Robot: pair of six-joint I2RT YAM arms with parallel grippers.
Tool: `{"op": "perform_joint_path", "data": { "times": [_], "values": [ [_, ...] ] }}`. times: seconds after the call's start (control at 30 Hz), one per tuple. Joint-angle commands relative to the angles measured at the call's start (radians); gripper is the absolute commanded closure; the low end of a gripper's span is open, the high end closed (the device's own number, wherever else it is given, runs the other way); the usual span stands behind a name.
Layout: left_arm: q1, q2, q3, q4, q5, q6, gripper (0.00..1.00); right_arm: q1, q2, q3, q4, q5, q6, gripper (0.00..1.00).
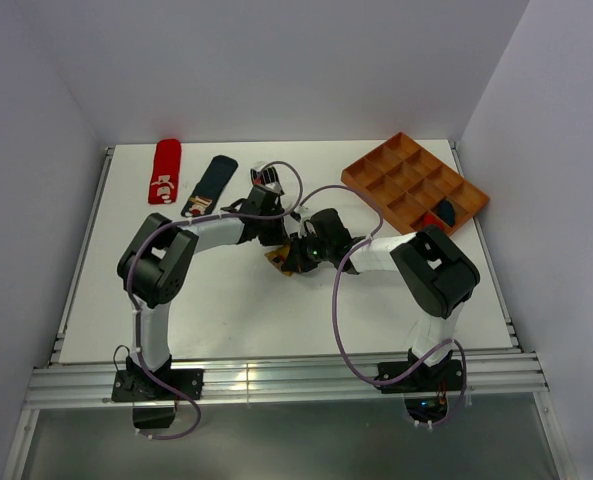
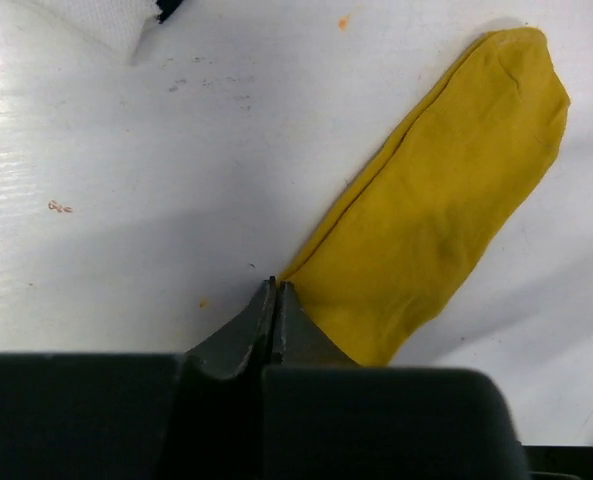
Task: Roll the socks
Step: Roll the sock at the center of the board.
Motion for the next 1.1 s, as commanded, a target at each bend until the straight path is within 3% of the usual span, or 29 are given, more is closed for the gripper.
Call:
{"op": "perform_joint_path", "data": {
  "times": [0.0,0.27,0.53,0.93,1.03,1.07],
  "values": [
    [-0.007,0.053,-0.007,-0.117,-0.111,-0.013,1.0,-0.002,-0.003,-0.016,-0.105,0.022,-0.026,1.0],
    [0.042,-0.027,-0.069,-0.069,-0.22,-0.13,1.0,-0.002,-0.038,-0.045,-0.101,0.0,0.025,1.0],
    [0.044,-0.027,-0.069,-0.046,-0.222,-0.159,1.0,-0.002,-0.078,-0.064,-0.111,0.011,0.054,1.0],
    [0.044,-0.052,-0.084,-0.002,-0.191,-0.151,0.99,-0.083,0.052,-0.041,-0.131,-0.131,0.227,1.0],
    [0.039,-0.079,-0.099,0.009,-0.156,-0.15,0.86,-0.12,0.084,-0.039,-0.121,-0.184,0.243,1.0],
    [0.036,-0.09,-0.104,0.009,-0.156,-0.153,0.78,-0.126,0.089,-0.034,-0.123,-0.193,0.244,1.0]
  ]
}}
